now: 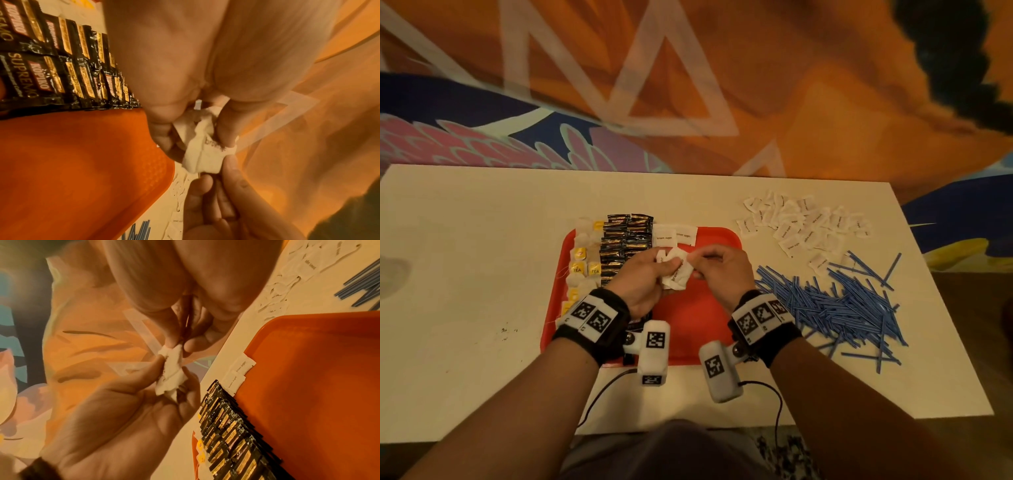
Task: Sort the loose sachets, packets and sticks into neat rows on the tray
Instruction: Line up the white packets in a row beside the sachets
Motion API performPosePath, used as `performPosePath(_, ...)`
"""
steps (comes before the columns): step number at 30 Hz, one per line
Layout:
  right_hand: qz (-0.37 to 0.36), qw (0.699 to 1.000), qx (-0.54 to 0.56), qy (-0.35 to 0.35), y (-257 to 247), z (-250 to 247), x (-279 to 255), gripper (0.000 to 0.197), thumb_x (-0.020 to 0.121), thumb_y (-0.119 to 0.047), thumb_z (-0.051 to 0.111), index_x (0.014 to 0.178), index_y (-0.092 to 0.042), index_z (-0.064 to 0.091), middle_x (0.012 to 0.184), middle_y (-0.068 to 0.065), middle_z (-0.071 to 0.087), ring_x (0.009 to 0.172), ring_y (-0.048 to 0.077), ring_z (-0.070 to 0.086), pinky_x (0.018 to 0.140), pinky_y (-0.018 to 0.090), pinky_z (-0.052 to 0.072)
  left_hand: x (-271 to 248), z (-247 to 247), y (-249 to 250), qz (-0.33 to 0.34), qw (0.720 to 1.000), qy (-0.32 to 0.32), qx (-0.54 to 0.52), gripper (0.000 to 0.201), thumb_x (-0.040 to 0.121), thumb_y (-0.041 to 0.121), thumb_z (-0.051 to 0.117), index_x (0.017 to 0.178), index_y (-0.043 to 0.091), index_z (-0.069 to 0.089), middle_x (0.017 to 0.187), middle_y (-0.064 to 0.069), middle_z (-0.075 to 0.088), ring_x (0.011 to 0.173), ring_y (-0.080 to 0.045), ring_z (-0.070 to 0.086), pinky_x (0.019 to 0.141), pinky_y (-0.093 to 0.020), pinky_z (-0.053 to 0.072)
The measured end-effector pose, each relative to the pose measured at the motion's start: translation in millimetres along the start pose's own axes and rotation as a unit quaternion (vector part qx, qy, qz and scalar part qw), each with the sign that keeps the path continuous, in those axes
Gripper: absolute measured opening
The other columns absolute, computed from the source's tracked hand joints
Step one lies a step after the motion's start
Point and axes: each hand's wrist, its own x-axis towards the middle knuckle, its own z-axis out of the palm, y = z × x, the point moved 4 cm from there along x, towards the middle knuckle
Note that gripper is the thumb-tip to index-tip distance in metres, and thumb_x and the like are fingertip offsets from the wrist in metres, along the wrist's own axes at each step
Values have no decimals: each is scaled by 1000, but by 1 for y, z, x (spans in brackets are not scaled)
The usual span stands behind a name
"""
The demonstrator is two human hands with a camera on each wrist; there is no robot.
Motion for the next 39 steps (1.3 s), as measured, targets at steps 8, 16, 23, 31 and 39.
performPosePath(8, 17, 997, 67, 46, 7, 5, 1, 13, 89, -7, 68, 79, -16, 68, 84, 2, 72, 70, 9, 70, 82, 38, 60, 0, -3, -5, 57, 995, 78, -26, 11, 97, 15, 59, 102, 8, 66, 82, -4, 66, 67, -12, 56, 58, -23, 46)
performPosePath(16, 63, 994, 51, -75, 5, 6, 8, 12, 86, -8, 72, 91, -18, 69, 85, 2, 72, 73, 12, 68, 57, 24, 50, 4, -10, 3, 147, 969, 107, 169, 4, 87, 6, 73, 91, 5, 72, 72, 2, 68, 59, -5, 59, 53, -16, 44)
performPosePath(23, 41, 994, 99, -21, 3, 9, 14, 7, 82, -4, 76, 88, -7, 75, 74, 3, 72, 59, 3, 64, 55, 16, 48, 11, -19, 3, 139, 969, 141, 149, 4, 87, 6, 73, 90, 6, 71, 62, 9, 64, 52, 0, 55, 48, -13, 40)
performPosePath(31, 99, 993, 51, -33, 21, 20, 30, 17, 75, -13, 84, 83, -15, 68, 81, 5, 74, 68, 15, 68, 67, 28, 57, 24, -40, 9, 168, 947, 206, 178, 10, 88, 12, 73, 83, 21, 71, 75, 3, 69, 62, -7, 61, 53, -22, 45)
performPosePath(39, 116, 991, -68, -17, 55, 18, 87, 19, 78, -26, 81, 93, -22, 70, 86, 1, 75, 72, 10, 70, 75, 28, 59, 36, -71, 16, 150, 933, 249, 211, 9, 97, 17, 62, 92, 14, 70, 77, -4, 72, 64, -17, 70, 60, -24, 53)
